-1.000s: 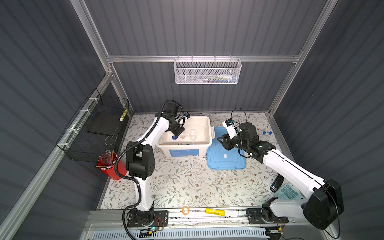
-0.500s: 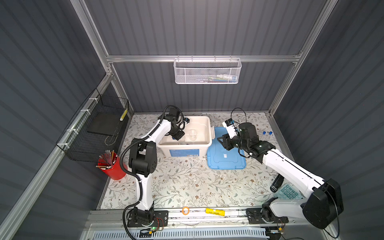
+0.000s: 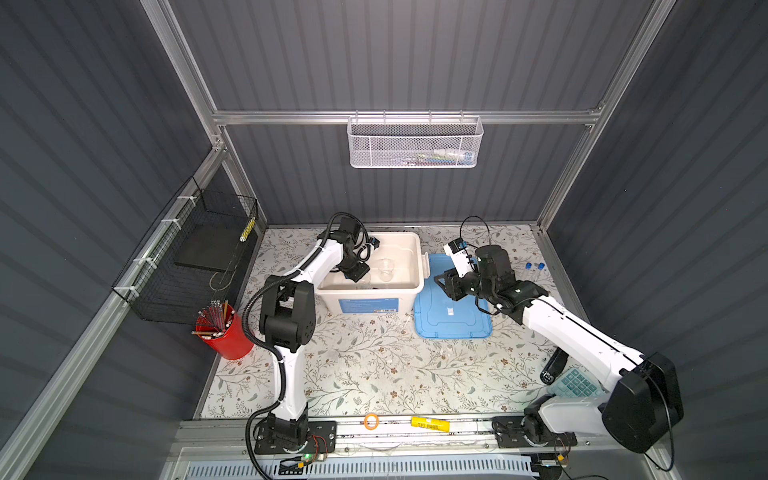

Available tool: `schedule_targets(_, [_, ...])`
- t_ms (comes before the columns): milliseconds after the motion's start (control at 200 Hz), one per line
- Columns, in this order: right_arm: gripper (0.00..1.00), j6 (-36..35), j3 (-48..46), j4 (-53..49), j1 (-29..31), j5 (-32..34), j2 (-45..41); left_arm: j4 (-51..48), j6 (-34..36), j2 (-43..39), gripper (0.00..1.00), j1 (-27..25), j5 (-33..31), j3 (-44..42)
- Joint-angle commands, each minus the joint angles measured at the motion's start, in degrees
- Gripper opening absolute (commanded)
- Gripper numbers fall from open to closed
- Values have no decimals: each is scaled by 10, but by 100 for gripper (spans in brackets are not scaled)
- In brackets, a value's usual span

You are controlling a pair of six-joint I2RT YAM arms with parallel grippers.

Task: Organize the chemistry lab equipment
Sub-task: 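Lower the measuring cup into the bin and open the left gripper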

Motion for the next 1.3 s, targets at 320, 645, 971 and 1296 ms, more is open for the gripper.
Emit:
schedule_targets(320, [43,3,-2,12,-6,-6,4,-10,-3,15,0,-8,-10,3])
schedule_targets(645, [43,3,-4,11,-7,-6,2,-3,-6,10,0,-9,-1,17])
schedule_targets(971, [43,4,-4,14,-7,-11,3,-8,-1,-9,26,-10,8,16])
schedule_targets(1296, [43,3,-4,11,-9,-8,-1,-20,1,-20,35,-10,9,31])
